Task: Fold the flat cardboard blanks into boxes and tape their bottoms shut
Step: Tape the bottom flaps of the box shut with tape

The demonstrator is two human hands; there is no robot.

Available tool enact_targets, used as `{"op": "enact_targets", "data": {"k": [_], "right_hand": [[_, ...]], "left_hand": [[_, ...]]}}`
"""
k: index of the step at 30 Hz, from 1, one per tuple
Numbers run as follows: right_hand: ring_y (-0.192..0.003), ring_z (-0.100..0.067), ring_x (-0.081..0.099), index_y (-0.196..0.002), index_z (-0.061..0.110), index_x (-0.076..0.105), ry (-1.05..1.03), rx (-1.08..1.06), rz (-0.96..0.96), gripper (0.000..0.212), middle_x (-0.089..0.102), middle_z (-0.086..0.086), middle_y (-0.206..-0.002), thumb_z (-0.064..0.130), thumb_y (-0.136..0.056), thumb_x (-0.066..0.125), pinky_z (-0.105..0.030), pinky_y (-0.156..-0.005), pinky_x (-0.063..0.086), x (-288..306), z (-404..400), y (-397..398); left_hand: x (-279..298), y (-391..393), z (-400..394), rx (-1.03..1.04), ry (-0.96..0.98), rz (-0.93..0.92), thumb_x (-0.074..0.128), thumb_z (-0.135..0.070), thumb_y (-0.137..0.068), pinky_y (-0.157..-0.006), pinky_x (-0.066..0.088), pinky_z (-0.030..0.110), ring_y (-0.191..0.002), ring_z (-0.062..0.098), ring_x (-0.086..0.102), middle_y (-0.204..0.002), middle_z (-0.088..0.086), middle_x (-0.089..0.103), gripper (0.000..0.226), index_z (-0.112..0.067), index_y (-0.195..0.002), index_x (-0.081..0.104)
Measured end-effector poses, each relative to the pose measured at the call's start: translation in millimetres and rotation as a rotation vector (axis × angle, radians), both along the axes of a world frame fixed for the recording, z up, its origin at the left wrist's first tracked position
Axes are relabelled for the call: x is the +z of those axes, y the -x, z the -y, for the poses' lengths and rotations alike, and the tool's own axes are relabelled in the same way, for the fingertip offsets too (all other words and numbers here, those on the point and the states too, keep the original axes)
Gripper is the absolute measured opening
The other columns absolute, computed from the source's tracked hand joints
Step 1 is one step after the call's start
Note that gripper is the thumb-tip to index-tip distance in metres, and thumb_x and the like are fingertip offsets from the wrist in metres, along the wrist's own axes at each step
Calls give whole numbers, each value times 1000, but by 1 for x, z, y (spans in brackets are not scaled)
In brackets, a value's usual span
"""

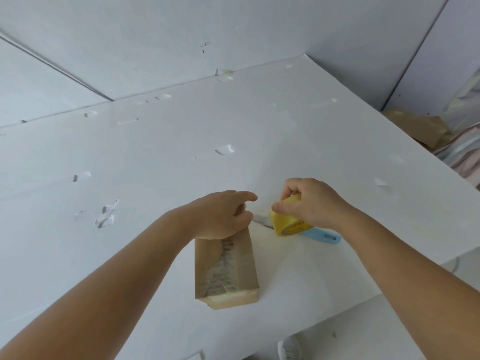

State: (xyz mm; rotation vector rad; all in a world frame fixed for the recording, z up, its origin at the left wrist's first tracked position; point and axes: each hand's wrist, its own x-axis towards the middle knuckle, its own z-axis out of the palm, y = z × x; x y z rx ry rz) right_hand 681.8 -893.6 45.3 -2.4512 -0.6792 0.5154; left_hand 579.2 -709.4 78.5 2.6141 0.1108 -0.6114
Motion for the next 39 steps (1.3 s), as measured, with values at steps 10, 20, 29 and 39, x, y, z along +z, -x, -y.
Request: {"op": "enact_targets", "data": {"k": [10, 20, 29, 39], "right_hand": [[-76, -15, 52, -90, 21, 60, 18, 133, 141, 28, 58, 4, -79, 39, -97, 39, -22, -58, 34, 1, 5, -2], [-90, -9, 54, -99, 17, 59, -404, -169, 140, 24, 60, 9, -96, 27, -100, 38, -22, -74, 41, -2, 13, -10], [-105, -17, 52, -119, 21, 60, -68, -246, -38, 31, 57, 2, -111, 33, -92, 53, -29, -88, 42, -72, 34, -9], [-82, -19, 51, -86, 21, 48, 154, -57, 151, 7, 52, 3, -85, 25, -91, 51, -28, -65, 38, -77, 33, 9]], "left_hand": [[-7, -61, 30, -42, 113, -236, 57, -28, -83, -72, 53, 34, -68, 13, 61, -80, -2, 74, 21, -41, -97, 63], [-13, -56, 20, 256, 314, -125, 68, -19, -84, -62, 50, 19, -59, 7, 60, -67, -1, 68, 17, -30, -97, 72], [-20, -41, 7, 572, 469, 38, 71, -17, -83, -66, 53, 26, -56, 9, 58, -71, -1, 70, 14, -27, -93, 72], [-17, -38, 12, 637, 544, 91, 71, -14, -84, -61, 46, 20, -49, 3, 55, -65, -3, 67, 21, -20, -104, 72]]}}
